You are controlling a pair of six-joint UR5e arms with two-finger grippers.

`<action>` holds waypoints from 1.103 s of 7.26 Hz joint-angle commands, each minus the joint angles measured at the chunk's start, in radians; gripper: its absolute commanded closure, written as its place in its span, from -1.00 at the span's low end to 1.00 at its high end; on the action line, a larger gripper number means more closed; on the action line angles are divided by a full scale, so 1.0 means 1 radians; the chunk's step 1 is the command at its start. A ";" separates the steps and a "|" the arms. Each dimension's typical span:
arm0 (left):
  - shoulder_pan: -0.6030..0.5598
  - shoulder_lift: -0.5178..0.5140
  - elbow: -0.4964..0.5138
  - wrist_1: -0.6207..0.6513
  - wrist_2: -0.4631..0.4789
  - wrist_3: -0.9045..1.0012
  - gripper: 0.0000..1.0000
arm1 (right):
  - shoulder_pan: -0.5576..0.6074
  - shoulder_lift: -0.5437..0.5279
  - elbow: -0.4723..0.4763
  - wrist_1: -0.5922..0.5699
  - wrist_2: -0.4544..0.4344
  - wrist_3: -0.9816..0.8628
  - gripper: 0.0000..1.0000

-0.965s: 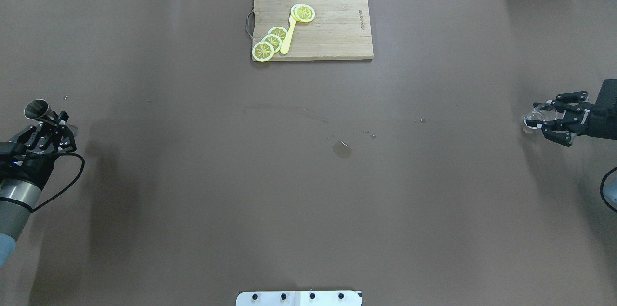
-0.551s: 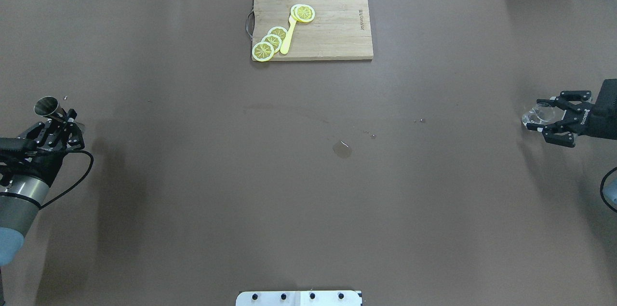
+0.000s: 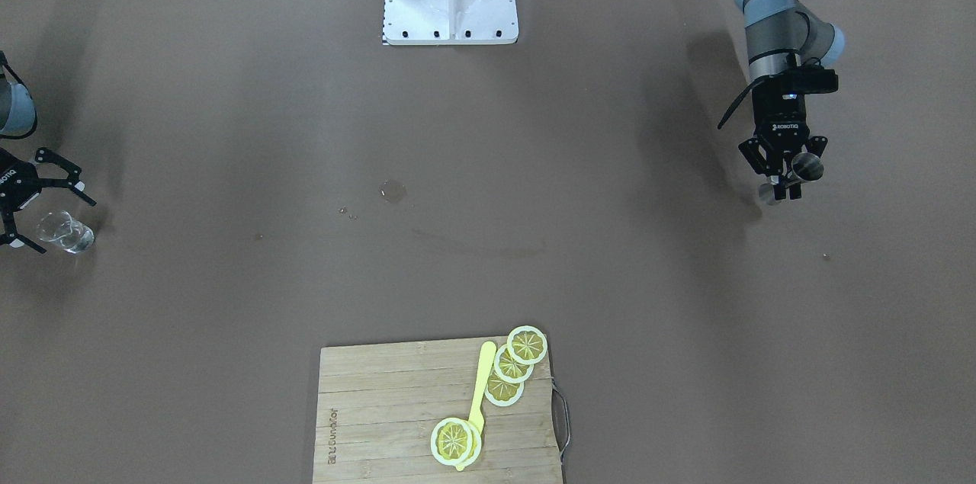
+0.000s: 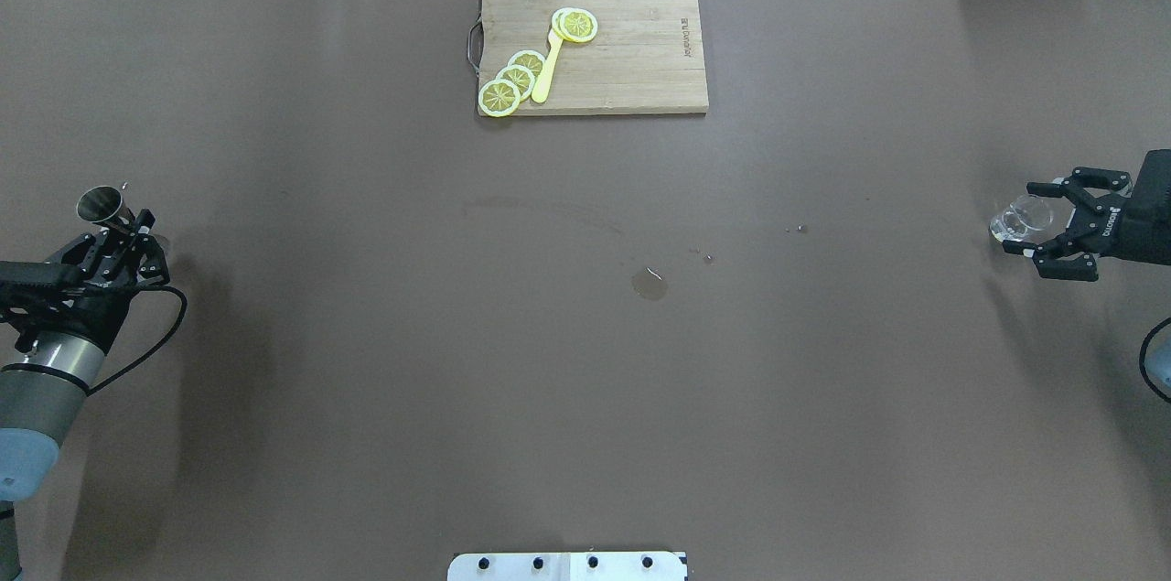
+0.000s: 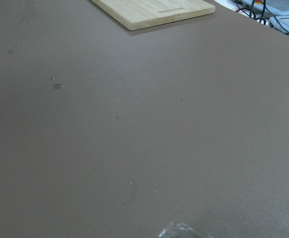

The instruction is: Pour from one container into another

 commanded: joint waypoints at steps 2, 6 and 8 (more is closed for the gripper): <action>0.000 -0.013 0.012 0.000 -0.020 -0.024 0.67 | 0.011 -0.039 0.004 0.019 0.013 0.019 -1.00; 0.000 -0.030 0.030 0.000 -0.027 -0.053 0.64 | 0.203 -0.120 0.003 0.004 0.218 0.017 -1.00; 0.002 -0.033 0.033 0.000 -0.027 -0.053 0.59 | 0.348 -0.172 0.001 -0.142 0.362 0.017 -1.00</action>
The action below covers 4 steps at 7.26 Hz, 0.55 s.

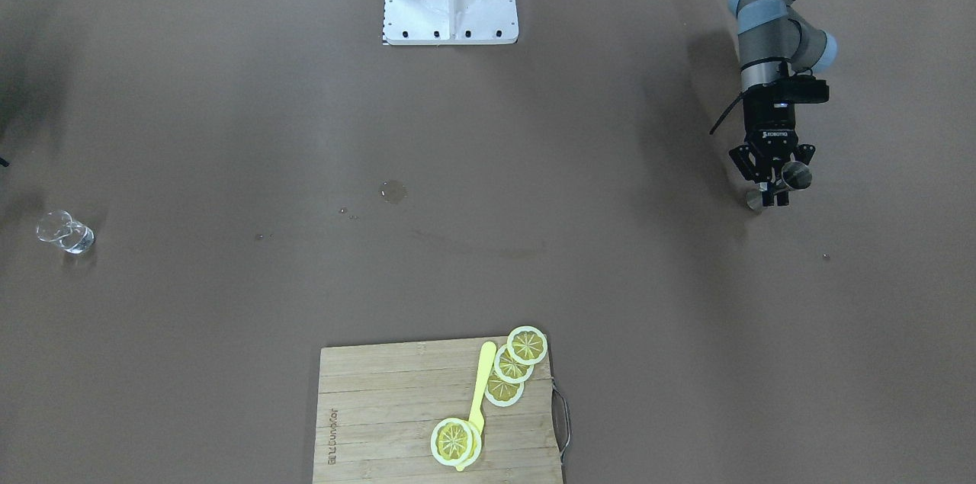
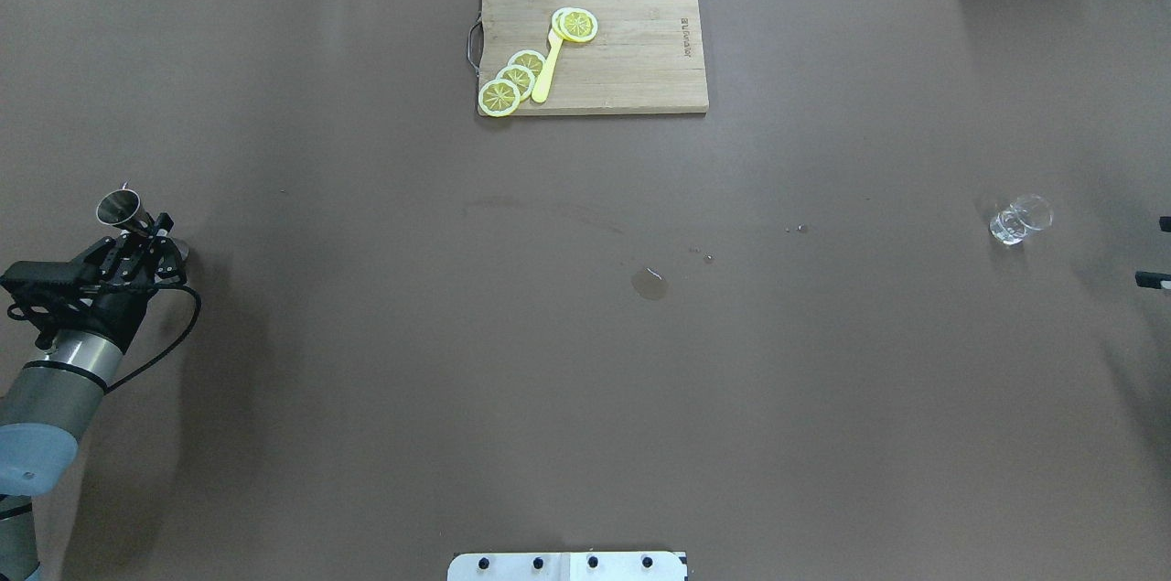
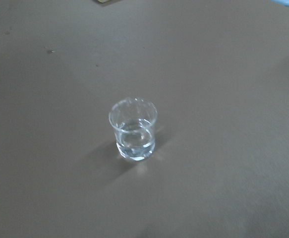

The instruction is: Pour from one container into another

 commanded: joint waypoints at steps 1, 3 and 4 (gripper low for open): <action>0.001 -0.007 0.005 0.001 0.000 -0.001 0.46 | 0.144 -0.066 0.001 -0.181 0.116 0.000 -1.00; 0.001 -0.010 0.010 0.001 0.000 0.000 0.22 | 0.204 -0.106 -0.001 -0.327 0.115 -0.003 -1.00; 0.000 -0.010 0.010 0.002 0.000 0.000 0.10 | 0.244 -0.113 -0.001 -0.402 0.101 -0.011 -1.00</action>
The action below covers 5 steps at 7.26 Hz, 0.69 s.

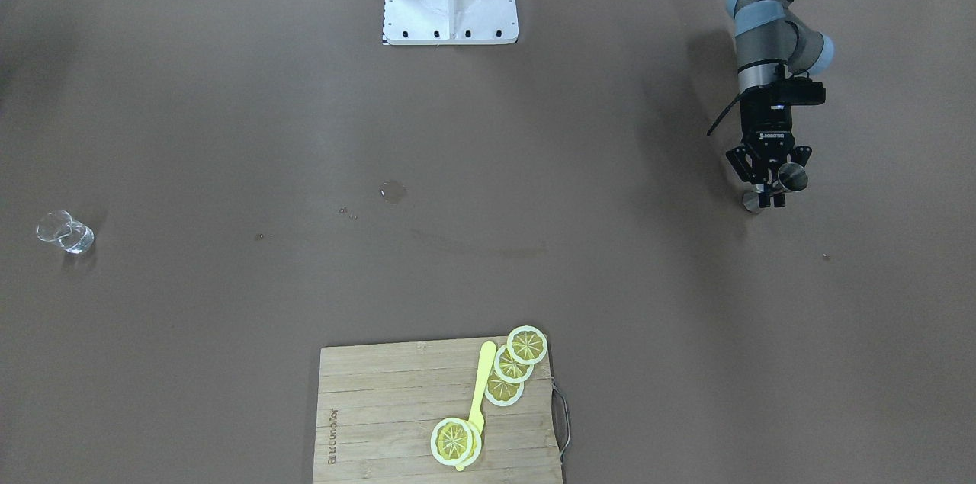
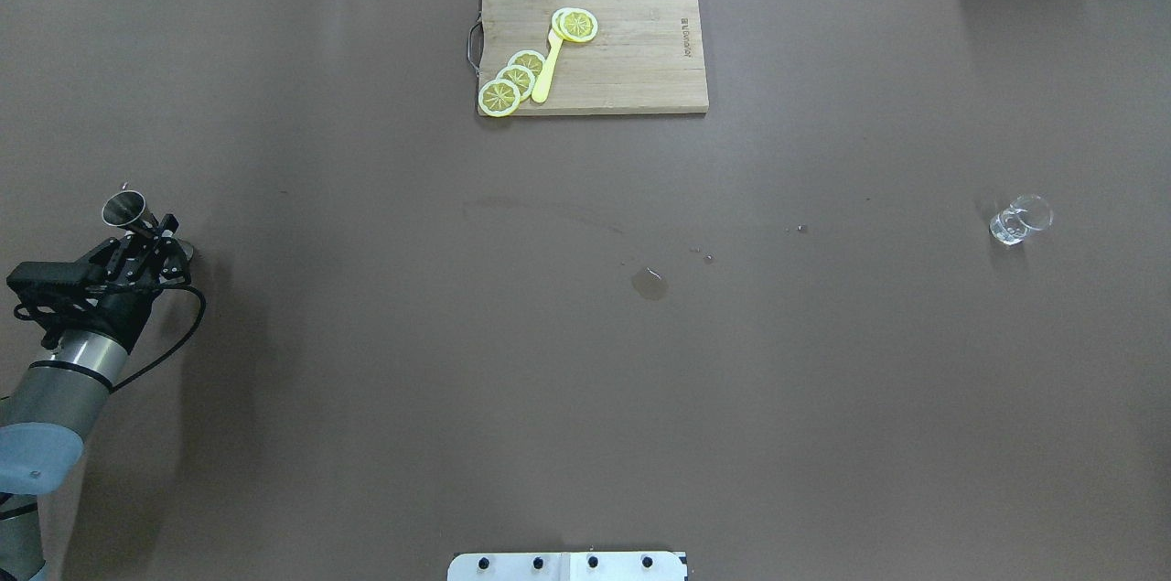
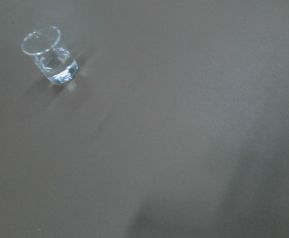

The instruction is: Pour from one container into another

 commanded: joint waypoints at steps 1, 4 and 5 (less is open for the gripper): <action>-0.001 -0.001 0.001 0.001 -0.002 0.001 0.00 | 0.062 -0.015 0.000 -0.150 -0.023 -0.010 -1.00; -0.001 -0.001 -0.001 0.003 0.000 0.002 -0.92 | 0.066 -0.008 0.004 -0.282 -0.044 -0.011 -1.00; -0.001 -0.001 -0.004 0.001 0.000 0.002 -0.98 | 0.055 -0.007 0.007 -0.324 -0.046 -0.011 -1.00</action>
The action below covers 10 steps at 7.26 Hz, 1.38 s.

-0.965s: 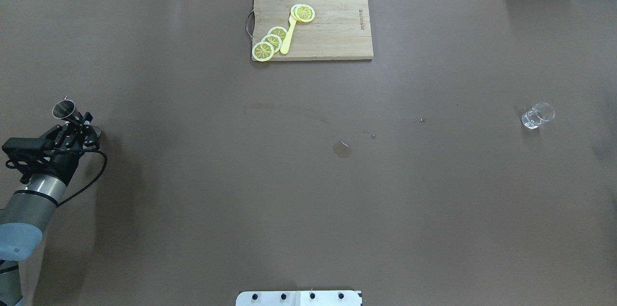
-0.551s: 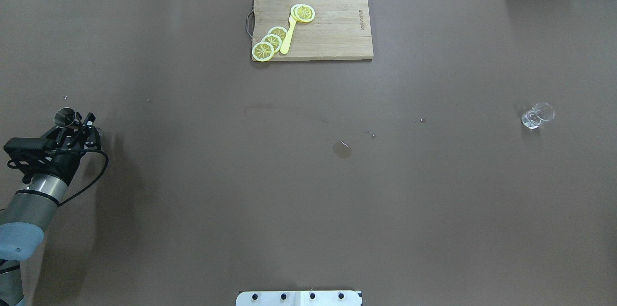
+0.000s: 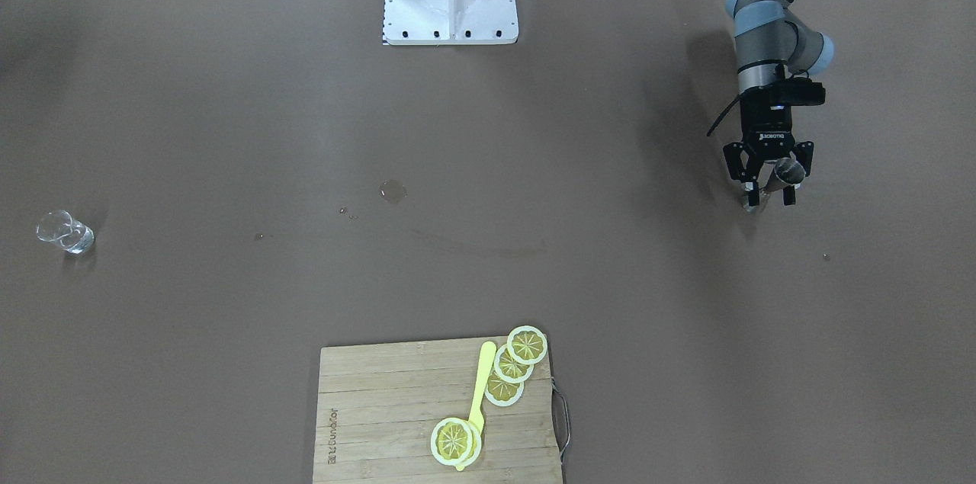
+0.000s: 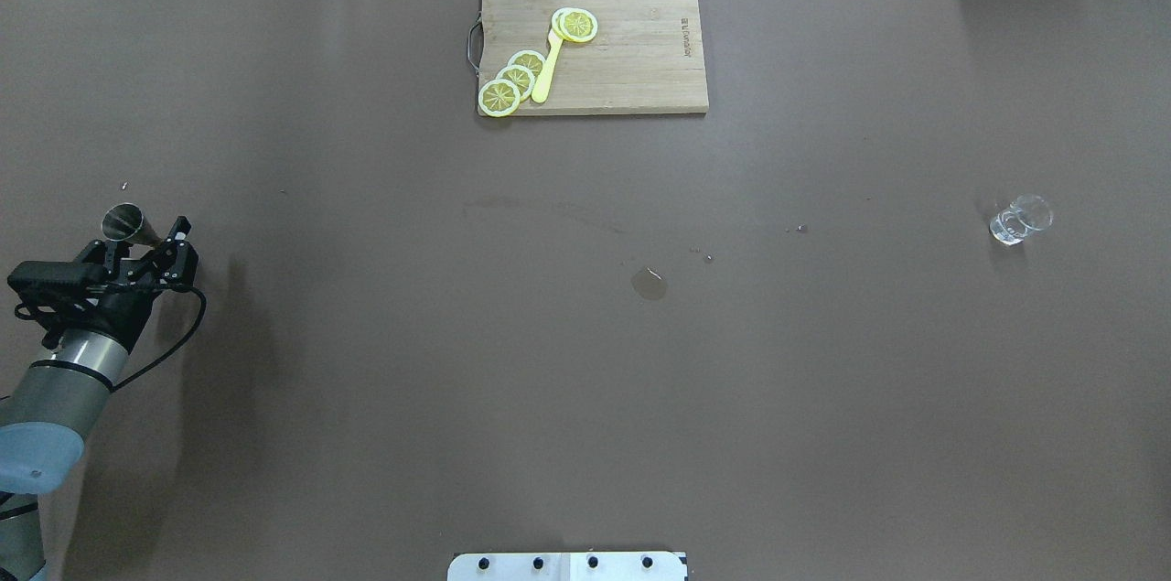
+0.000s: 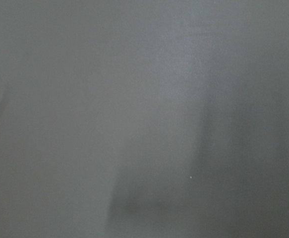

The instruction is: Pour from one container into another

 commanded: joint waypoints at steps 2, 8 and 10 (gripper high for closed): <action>0.000 0.001 -0.010 -0.002 0.001 0.005 -0.98 | -0.031 0.029 0.021 -0.162 -0.002 -0.004 -1.00; 0.012 0.066 -0.093 -0.010 0.019 0.011 -0.98 | -0.048 0.111 0.054 -0.432 -0.051 -0.256 -1.00; 0.039 0.083 -0.110 -0.013 0.072 0.013 -0.98 | -0.038 0.111 0.093 -0.515 -0.079 -0.341 -1.00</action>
